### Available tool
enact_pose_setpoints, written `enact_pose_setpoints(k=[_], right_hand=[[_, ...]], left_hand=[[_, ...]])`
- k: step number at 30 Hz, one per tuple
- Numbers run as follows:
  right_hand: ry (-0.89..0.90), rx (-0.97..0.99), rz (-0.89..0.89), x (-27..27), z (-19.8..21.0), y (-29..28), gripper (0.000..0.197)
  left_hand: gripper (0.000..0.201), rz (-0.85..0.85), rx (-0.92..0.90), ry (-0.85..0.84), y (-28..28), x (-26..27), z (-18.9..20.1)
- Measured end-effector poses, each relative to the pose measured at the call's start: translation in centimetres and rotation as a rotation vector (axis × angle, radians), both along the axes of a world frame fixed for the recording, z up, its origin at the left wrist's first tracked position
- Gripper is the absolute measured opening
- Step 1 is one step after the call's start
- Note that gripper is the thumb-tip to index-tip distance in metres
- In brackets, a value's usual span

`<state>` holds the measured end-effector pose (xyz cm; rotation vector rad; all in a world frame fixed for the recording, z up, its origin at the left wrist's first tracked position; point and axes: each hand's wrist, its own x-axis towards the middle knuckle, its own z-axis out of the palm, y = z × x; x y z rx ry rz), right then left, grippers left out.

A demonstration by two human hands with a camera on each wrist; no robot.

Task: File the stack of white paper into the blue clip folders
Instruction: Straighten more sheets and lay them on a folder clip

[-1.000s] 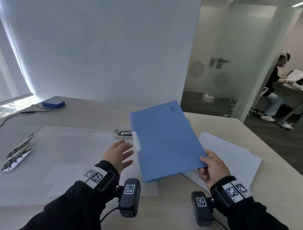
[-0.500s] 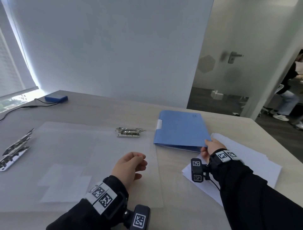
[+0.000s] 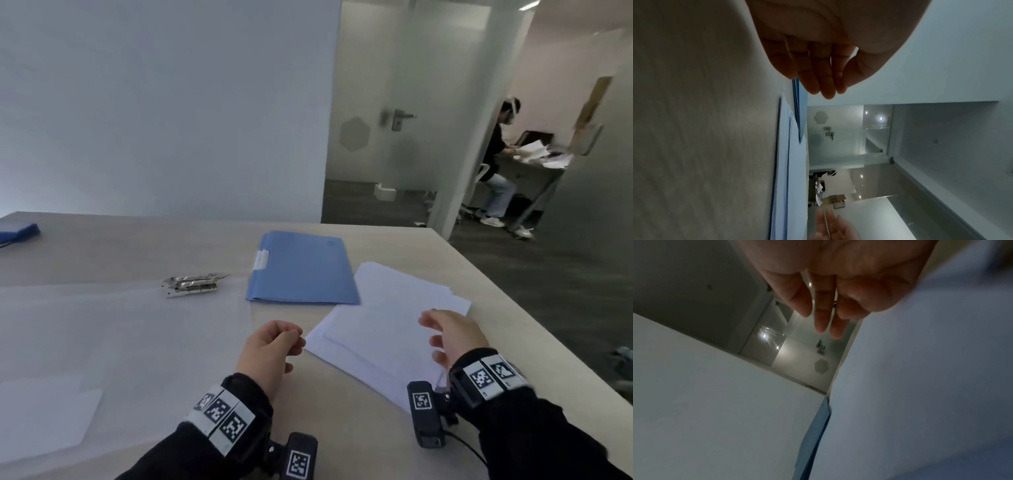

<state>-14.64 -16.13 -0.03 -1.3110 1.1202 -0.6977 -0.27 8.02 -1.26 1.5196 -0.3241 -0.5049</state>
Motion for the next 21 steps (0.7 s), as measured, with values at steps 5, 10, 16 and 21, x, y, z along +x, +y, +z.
enact_pose_setpoints(k=[5, 10, 16, 21], right_hand=[[-0.030, 0.120, -0.079, -4.9, -0.9, -1.9, 0.015], [-0.165, 0.298, -0.028, -6.6, -1.5, -1.6, 0.027], [-0.181, 0.394, -0.002, -6.6, -1.3, -2.3, 0.039], [-0.122, 0.377, 0.048, -6.3, -0.5, -2.3, 0.040]], left_hand=[[0.021, -0.014, 0.064, -0.128, -3.6, -1.7, -1.1], [0.034, -0.069, 0.269, -0.333, -6.4, -1.5, -2.0], [0.070, -0.291, 0.911, -0.639, -9.5, -1.3, -2.2], [0.054, -0.363, 0.985, -0.711, -9.5, -1.9, -1.7]])
